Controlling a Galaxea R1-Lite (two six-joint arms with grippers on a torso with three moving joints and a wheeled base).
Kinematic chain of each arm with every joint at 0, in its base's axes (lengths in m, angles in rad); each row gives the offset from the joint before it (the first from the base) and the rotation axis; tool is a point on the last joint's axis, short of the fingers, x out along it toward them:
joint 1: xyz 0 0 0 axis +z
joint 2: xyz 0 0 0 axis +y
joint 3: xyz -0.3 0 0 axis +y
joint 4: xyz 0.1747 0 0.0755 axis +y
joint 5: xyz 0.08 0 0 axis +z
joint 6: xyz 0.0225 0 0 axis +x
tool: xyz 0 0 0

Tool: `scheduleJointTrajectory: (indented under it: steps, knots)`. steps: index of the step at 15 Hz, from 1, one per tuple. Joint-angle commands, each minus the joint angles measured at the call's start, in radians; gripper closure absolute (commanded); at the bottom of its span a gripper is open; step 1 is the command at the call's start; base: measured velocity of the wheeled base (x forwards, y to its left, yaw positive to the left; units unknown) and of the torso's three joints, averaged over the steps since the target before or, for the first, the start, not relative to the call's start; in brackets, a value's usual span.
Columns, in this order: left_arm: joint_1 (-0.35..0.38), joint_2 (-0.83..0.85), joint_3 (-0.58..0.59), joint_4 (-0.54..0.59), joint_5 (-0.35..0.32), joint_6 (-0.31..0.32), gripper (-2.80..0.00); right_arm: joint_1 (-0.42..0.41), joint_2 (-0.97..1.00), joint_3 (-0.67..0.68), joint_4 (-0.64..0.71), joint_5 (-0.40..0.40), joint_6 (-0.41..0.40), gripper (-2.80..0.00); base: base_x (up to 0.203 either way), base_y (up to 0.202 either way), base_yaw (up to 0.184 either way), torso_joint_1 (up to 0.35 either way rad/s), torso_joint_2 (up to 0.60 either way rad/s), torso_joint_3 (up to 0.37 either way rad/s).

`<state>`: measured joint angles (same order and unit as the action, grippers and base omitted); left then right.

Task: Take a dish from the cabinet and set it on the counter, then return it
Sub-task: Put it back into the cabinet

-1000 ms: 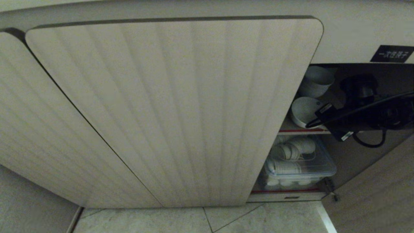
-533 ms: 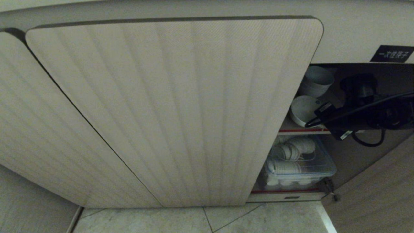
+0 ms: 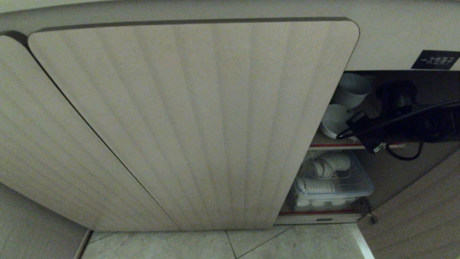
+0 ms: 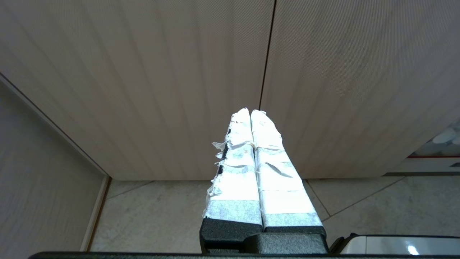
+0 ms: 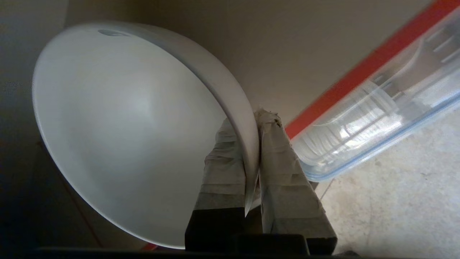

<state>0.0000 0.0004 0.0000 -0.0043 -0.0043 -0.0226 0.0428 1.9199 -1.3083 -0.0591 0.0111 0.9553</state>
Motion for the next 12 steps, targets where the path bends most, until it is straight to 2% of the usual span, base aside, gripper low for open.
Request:
scheduleJointTrajectory:
  steps: [1,5,12]
  knots:
    - [0.000,0.000,0.000,0.000,0.000,0.000,0.00,0.000,0.011,-0.012,-0.001,0.001,0.005,0.00,0.000,0.000,0.000,0.000,0.00,0.000]
    - [0.000,0.000,0.000,0.000,0.000,0.000,0.00,0.000,0.014,-0.016,0.001,0.003,0.003,0.00,0.000,0.000,0.000,0.000,0.00,0.000]
    - [0.000,0.000,0.000,0.000,0.000,0.000,0.00,0.000,0.023,-0.017,0.042,0.017,-0.052,0.00,0.000,0.000,0.000,0.000,0.00,0.000]
